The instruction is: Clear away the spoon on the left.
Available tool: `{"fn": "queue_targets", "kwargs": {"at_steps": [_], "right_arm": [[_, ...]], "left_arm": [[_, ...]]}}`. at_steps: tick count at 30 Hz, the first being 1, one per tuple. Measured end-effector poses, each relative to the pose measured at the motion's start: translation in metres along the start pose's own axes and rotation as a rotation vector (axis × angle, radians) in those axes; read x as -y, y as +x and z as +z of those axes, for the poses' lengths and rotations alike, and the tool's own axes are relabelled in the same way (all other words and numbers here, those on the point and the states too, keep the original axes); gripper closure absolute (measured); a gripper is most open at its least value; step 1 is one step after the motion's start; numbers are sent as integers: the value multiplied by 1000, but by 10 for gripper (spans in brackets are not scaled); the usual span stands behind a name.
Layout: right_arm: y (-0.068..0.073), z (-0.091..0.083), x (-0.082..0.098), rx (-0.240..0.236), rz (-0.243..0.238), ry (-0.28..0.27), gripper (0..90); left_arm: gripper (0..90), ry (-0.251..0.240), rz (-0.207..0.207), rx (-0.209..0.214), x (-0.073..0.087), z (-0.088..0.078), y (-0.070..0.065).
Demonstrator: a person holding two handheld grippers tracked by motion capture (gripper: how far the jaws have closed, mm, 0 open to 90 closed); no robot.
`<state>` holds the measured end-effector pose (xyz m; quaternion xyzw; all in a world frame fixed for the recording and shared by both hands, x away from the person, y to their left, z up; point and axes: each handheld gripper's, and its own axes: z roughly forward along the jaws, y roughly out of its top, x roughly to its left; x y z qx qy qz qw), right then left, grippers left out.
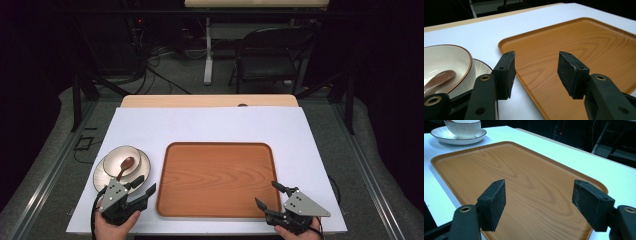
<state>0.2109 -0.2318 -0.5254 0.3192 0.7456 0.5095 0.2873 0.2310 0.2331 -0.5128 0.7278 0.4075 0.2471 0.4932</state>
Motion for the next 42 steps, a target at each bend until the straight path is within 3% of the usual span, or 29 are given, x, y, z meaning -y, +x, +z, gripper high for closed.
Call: {"fn": "queue_targets", "kwargs": {"at_steps": [4,13,17,22,25,31,35,42], "right_arm": [[-1,1,1,-1,5,2,272],[1,0,-1,-8,-3,-4,274],[2,-1,-2,-9,-8,-12,275],[2,0,-1,-6,-2,-9,278],[2,0,-1,-8,4,-9,278],[3,-1,-2,-10,-4,-10,280],[3,-2,-1,-8,1,-10,281],[3,-1,-1,-7,5,-7,282]], "left_arm": [[543,-10,-30,-20,-2,-3,3],[663,25,-36,-69,-3,-9,4],[728,33,-32,-104,-2,-12,6],[825,51,-62,-162,-3,-17,9],[868,73,-41,-195,-7,-18,10],[900,100,-55,-232,-7,-27,13],[900,108,-85,-238,-3,-32,18],[900,126,-90,-245,0,-40,25]]}}
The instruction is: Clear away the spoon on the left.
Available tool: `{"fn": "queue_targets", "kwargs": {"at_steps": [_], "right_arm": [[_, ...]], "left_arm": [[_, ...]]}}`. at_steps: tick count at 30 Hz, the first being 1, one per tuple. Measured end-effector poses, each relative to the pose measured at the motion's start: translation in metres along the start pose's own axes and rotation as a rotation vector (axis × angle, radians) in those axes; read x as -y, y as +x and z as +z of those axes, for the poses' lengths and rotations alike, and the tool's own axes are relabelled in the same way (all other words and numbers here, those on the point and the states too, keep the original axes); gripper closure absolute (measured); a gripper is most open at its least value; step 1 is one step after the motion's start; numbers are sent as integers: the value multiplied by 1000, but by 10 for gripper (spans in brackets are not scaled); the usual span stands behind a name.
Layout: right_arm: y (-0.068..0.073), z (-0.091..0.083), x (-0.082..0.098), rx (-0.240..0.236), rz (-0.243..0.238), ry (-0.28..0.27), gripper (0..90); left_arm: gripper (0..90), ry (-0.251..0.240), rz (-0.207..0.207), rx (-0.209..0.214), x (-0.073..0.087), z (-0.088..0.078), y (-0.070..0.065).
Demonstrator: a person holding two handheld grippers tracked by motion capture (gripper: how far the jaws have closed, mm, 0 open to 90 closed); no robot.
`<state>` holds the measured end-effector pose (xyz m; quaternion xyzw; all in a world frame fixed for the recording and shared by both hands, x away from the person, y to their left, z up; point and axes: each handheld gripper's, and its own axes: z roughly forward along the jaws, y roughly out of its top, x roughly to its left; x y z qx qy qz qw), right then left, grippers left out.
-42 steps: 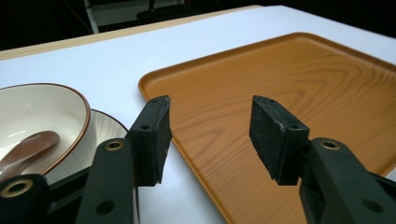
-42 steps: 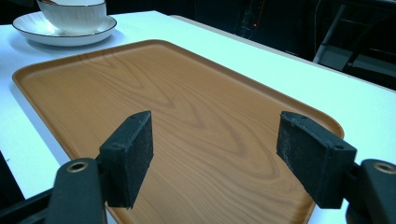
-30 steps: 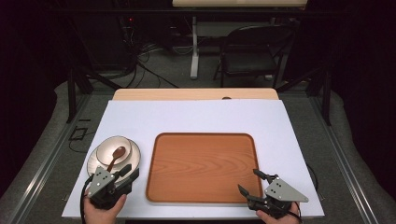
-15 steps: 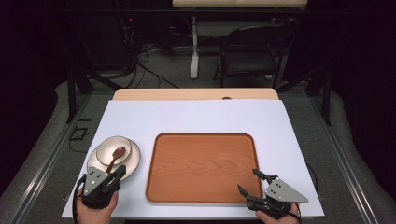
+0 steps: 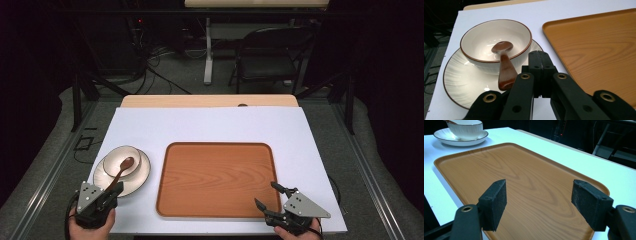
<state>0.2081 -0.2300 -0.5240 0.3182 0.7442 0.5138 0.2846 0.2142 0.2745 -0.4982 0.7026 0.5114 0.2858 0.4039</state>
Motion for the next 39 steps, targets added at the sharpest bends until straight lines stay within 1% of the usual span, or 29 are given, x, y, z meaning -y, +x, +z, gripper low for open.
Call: {"fn": "queue_targets", "kwargs": {"at_steps": [3,7,8,16,17,22,25,29,31,32,33,35,39], "right_arm": [[0,0,0,1,-3,-1,282],[1,0,0,1,-3,-2,282],[1,0,0,1,-3,-1,282],[1,0,0,2,-4,1,284],[1,0,0,2,-4,1,285],[0,-1,0,3,-5,1,285],[0,-1,0,3,-8,0,286],[0,-1,0,3,-8,2,287],[0,-1,0,3,-6,3,288],[0,-1,0,3,-6,2,288],[1,-1,0,2,-7,2,288],[1,-1,0,3,-7,3,289],[0,-1,0,5,-9,2,289]], "left_arm": [[900,8,-1,-14,2,-2,2],[900,-3,-17,-31,5,-4,8],[900,-3,-17,-31,5,-4,8],[900,-9,-30,-75,6,-4,21],[900,-9,-30,-75,6,-4,21],[900,-13,-50,-113,6,-2,34],[900,-21,-68,-121,5,0,40],[900,-27,-66,-137,2,2,44],[900,-31,-55,-158,-1,4,49],[900,-31,-55,-158,-1,4,49],[900,-29,-58,-172,-3,7,53],[900,-24,-57,-183,-3,8,56],[900,-21,-61,-195,-3,11,60]]}}
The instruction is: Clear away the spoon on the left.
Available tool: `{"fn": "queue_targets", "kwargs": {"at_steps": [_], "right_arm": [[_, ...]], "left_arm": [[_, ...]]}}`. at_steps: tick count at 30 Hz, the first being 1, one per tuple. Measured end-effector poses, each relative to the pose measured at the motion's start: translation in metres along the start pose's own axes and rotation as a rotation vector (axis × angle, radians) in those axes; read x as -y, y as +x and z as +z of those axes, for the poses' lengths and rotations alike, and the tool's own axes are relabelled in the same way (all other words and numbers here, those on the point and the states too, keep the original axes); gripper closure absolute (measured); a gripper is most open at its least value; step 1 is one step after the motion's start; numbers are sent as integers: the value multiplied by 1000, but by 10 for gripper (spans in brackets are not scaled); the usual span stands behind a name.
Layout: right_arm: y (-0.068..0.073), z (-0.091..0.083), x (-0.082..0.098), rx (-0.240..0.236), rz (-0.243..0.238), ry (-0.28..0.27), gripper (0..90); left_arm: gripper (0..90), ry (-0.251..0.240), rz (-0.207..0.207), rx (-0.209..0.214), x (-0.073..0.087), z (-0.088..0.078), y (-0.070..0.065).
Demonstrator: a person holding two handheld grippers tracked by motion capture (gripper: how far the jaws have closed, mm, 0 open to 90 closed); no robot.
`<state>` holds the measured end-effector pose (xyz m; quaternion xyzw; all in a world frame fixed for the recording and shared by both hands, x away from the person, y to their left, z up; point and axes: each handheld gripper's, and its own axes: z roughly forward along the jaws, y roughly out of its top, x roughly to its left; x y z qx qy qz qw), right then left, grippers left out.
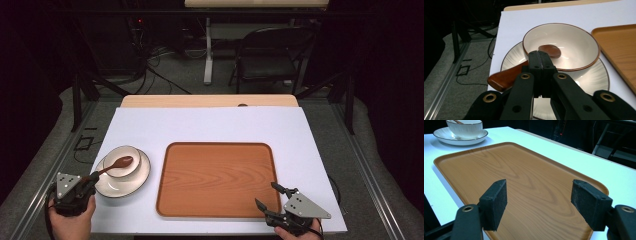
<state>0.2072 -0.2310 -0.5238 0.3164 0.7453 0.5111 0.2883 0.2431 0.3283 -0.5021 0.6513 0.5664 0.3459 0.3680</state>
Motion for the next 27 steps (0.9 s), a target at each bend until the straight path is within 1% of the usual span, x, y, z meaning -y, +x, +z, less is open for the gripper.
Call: {"fn": "queue_targets", "kwargs": {"at_steps": [2,3,6,8,12,17,18,20,21,25,27], "right_arm": [[0,0,0,-1,0,1,290],[0,0,0,-2,-1,2,290],[1,0,0,-5,1,2,291],[1,0,0,-5,2,2,291],[0,0,0,-4,-2,2,292],[0,0,0,-3,-2,-1,291],[0,0,0,-3,-2,-1,291],[0,0,0,-2,-2,0,292],[0,0,0,-1,-2,0,291],[0,0,0,-1,-3,0,292],[0,0,0,-1,-3,0,292]], "left_arm": [[900,2,-6,-7,0,2,2],[900,-4,-16,-11,0,4,4],[900,-3,-14,-20,-1,6,7],[900,-4,-28,-27,-2,10,10],[900,-4,-28,-41,-4,15,14],[900,-6,-39,-56,-7,22,18],[900,-10,-46,-55,-7,23,19],[900,-9,-46,-58,-8,25,20],[900,-12,-54,-60,-10,28,21],[900,-16,-60,-67,-13,32,23],[900,-21,-66,-64,-14,34,24]]}}
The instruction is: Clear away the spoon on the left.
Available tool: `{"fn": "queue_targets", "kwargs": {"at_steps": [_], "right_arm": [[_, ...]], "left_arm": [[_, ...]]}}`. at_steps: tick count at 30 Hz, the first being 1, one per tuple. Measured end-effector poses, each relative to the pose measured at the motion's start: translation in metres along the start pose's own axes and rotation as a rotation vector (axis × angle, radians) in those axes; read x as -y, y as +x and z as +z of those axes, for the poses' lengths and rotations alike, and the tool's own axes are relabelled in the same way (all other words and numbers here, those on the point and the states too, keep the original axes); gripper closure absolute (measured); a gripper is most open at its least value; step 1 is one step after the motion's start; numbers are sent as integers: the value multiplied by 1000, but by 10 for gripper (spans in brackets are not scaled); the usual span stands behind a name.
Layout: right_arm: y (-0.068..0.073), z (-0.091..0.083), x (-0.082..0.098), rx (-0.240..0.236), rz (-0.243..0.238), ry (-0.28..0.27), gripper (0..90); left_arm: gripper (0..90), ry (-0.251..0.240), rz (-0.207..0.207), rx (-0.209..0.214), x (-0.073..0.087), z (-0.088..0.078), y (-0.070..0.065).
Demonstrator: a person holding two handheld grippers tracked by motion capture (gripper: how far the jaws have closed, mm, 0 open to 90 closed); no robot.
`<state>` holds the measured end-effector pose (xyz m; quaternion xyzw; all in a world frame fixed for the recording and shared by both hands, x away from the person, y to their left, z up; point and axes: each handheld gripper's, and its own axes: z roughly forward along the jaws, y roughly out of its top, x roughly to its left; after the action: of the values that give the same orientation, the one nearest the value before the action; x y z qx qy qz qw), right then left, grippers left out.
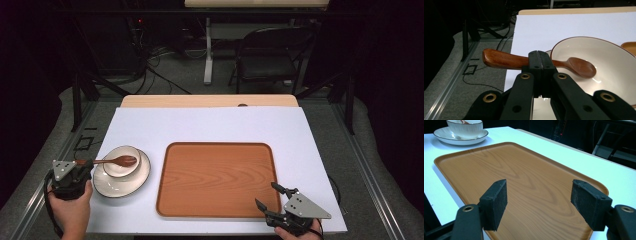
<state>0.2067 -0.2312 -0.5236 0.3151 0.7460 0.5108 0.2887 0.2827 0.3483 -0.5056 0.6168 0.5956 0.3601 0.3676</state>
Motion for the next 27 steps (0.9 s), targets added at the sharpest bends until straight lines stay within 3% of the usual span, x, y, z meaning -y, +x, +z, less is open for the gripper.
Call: {"fn": "queue_targets", "kwargs": {"at_steps": [10,15,18,20,23,27], "right_arm": [[0,0,0,-3,1,-2,291],[-1,-1,0,-11,17,-13,284],[-4,-2,0,-39,60,-29,286],[-7,-2,1,-19,74,-35,286],[-9,-4,0,-29,99,-33,278],[-6,-6,-2,-24,72,-47,209]], "left_arm": [[899,-7,-60,16,0,7,4],[830,-20,-70,33,-1,3,4],[777,-24,-75,40,-2,-1,2],[738,-21,-80,53,-2,-3,2],[698,-18,-82,57,-2,-7,1],[615,-14,-100,61,-2,-12,2]]}}
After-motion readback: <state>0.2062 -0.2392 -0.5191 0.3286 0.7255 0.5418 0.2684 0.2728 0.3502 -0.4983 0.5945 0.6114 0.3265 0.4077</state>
